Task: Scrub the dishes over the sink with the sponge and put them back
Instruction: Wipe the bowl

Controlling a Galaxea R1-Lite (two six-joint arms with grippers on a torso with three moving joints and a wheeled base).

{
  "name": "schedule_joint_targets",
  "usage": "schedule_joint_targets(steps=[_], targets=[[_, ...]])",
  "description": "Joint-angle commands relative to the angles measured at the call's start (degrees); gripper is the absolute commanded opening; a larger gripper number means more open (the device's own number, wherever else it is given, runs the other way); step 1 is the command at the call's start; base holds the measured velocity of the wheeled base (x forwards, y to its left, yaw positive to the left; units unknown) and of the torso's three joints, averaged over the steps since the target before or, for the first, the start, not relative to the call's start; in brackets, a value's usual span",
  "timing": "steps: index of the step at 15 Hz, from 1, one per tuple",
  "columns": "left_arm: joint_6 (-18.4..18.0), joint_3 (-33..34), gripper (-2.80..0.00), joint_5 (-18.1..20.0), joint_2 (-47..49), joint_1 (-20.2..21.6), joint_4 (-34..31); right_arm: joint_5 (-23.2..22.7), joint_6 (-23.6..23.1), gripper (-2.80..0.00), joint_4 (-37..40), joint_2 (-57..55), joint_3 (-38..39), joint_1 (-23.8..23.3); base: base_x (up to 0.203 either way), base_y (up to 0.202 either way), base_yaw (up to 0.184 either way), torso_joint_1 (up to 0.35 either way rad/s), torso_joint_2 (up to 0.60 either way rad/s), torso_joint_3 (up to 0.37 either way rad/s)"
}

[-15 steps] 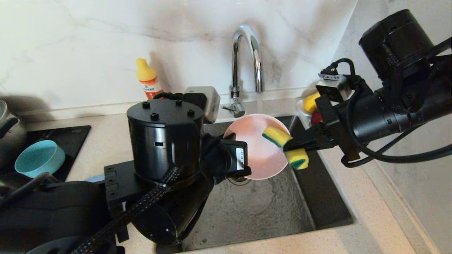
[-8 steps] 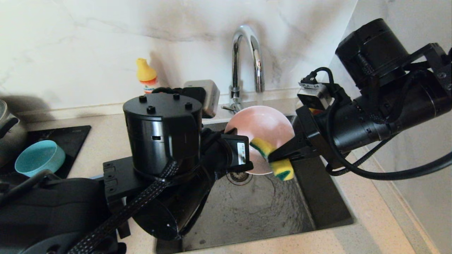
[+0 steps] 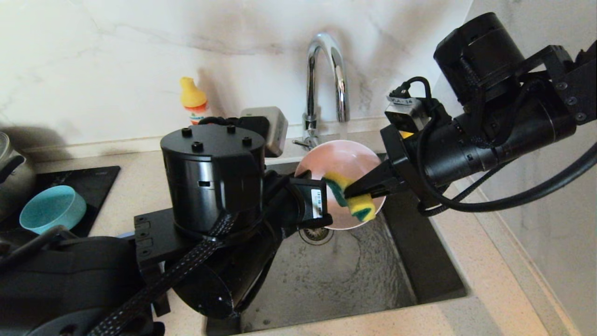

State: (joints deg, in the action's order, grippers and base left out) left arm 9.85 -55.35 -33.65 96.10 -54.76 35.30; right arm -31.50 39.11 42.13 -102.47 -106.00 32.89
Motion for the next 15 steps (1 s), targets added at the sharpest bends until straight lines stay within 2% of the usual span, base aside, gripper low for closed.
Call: schedule_joint_targets(steps=[1,6,10,15], targets=[[0.09,0.54,-2.80,-0.19,-0.39,0.00,0.20,-0.22,0.26,-2.80,0.48,0.61,-2.16,-1.06,0.000,0.000,0.000,0.000,0.00,0.000],[0.35,1.82,-2.80,-0.28,-0.42,0.04,1.17,-0.14,0.36,-2.80,1.04,3.38,-4.25,-2.87,0.000,0.000,0.000,0.000,0.00,0.000],[0.35,1.20,-2.80,-0.31,-1.44,0.88,1.26,-0.23,0.00,-2.80,4.64,4.31,-0.34,-3.62,0.000,0.000,0.000,0.000,0.00,0.000],[0.44,1.03,-2.80,-0.28,-1.53,1.15,1.61,-0.23,-0.26,-2.80,3.84,1.90,2.57,-0.07,0.000,0.000,0.000,0.000,0.00,0.000]])
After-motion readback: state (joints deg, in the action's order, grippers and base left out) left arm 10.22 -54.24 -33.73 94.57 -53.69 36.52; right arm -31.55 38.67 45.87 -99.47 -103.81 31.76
